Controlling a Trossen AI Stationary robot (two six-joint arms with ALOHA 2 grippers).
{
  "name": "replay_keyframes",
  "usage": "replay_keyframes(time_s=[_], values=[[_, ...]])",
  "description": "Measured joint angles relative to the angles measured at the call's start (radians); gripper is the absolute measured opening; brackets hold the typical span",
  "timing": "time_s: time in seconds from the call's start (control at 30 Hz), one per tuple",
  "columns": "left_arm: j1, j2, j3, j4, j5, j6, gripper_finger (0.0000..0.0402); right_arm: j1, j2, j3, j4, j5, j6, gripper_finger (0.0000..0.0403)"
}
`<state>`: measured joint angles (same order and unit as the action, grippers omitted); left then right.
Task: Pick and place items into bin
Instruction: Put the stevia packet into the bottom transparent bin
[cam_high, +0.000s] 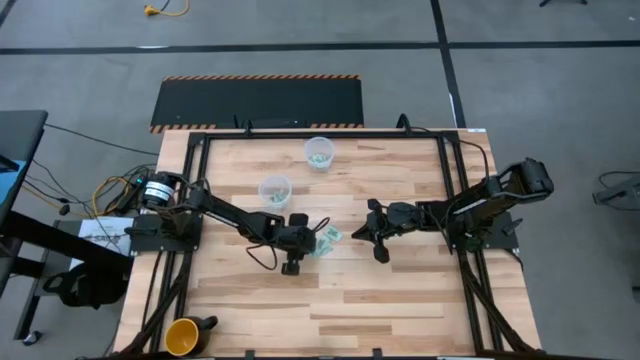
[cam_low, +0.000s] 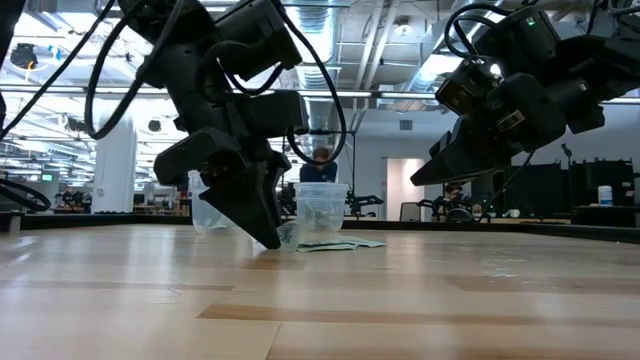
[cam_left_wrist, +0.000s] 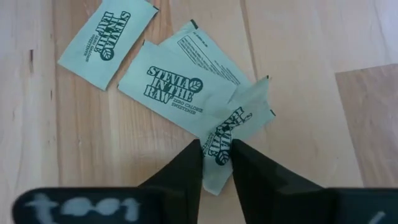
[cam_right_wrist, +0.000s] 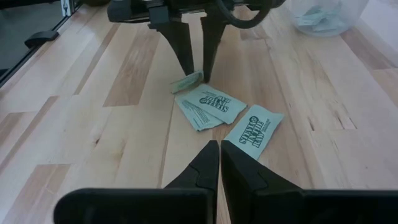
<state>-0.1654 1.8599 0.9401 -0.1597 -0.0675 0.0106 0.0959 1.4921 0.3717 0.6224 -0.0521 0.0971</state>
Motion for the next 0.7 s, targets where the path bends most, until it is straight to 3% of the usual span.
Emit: replay_keyframes(time_s=[0.23,0.7], values=[[-0.036,-0.035,-0.003,-0.032,-0.097,-0.005,0.0048,0.000,0.000,0.000,-0.001,0.000,0.000,0.0010],[-0.061,-0.220,-0.005,-0.249,-0.325,-0.033,0.0015,0.000,0.000,0.000,-0.001,0.000,0.000,0.0010]])
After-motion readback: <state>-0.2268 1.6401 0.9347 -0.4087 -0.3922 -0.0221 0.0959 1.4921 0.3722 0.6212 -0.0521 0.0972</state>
